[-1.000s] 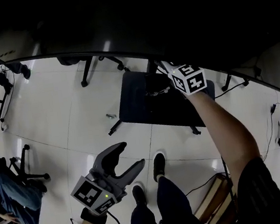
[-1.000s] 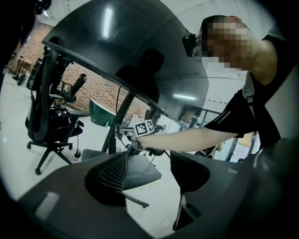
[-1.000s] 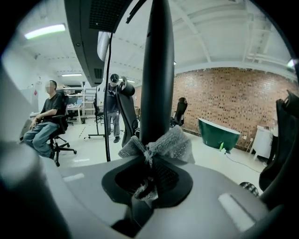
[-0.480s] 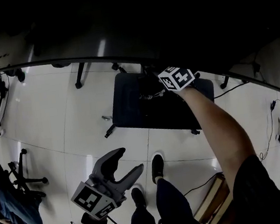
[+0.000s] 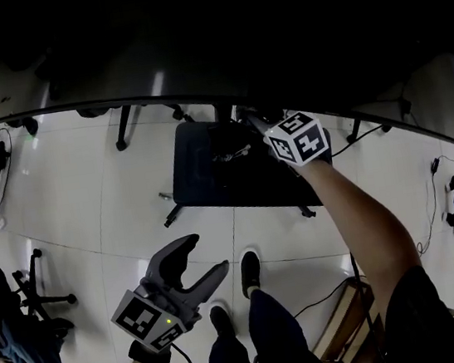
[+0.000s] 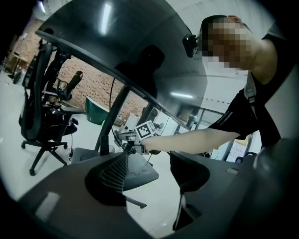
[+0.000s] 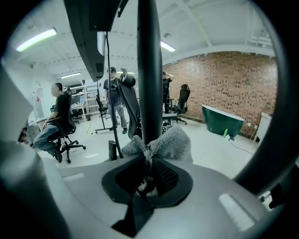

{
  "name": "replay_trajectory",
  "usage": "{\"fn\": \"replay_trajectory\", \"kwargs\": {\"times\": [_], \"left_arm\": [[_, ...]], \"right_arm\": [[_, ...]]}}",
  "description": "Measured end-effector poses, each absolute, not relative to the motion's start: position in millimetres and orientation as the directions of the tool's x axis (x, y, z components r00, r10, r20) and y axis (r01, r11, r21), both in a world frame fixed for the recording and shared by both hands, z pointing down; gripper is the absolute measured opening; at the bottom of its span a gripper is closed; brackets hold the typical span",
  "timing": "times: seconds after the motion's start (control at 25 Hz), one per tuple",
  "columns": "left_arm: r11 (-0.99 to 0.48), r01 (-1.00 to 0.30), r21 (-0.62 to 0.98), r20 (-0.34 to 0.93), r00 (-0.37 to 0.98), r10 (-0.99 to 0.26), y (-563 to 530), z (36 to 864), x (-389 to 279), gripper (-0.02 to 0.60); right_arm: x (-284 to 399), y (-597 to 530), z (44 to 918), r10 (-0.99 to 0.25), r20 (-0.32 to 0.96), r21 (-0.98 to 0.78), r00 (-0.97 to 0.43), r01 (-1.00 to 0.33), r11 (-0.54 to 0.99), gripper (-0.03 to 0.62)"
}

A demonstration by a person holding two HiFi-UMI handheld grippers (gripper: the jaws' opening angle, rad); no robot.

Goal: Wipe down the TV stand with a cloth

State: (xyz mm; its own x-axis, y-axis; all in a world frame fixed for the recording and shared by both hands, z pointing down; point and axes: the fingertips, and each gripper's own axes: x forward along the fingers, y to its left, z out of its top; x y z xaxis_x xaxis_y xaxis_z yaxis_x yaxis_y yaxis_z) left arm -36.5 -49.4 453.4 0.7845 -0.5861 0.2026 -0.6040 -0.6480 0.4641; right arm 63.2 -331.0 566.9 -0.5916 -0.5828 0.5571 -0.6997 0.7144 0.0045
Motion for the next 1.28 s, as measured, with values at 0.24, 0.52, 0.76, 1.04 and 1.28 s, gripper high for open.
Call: {"fn": "replay_trajectory", "kwargs": {"times": [0.24, 0.52, 0.76, 1.04, 1.28], "left_arm": [[-0.697, -0.549, 0.461, 0.181, 0.827, -0.532, -23.5, 438.0, -18.1, 0.307], [-0.719, -0.522, 0.458, 0.191, 0.848, -0.494, -3.9, 430.0, -11.9, 0.307], [-0.716, -0.523, 0.462, 0.196, 0.848, -0.492, -10.3, 432.9, -5.8, 0.307], [-0.714, -0.519, 0.470, 0.196, 0.850, -0.488, -21.3, 442.8, 4.5, 0.307], [-0.709, -0.511, 0.487, 0.195, 0.854, -0.482, -30.7, 452.3, 10.0, 0.307]], "right_arm": [[135.8, -296.3, 518.7, -0.726, 0.494, 0.065, -0.478, -0.812, 0.579, 0.043], [203.1, -305.0, 468.7, -0.831, 0.415, 0.068, -0.371, -0.898, 0.435, 0.043], [242.8, -329.2, 447.8, -0.904, 0.340, 0.059, -0.258, -0.954, 0.294, 0.043], [250.9, -340.8, 450.7, -0.924, 0.315, 0.092, -0.219, -0.961, 0.259, 0.041], [251.9, -343.0, 485.3, -0.907, 0.364, 0.080, -0.213, -0.963, 0.258, 0.040]]}}
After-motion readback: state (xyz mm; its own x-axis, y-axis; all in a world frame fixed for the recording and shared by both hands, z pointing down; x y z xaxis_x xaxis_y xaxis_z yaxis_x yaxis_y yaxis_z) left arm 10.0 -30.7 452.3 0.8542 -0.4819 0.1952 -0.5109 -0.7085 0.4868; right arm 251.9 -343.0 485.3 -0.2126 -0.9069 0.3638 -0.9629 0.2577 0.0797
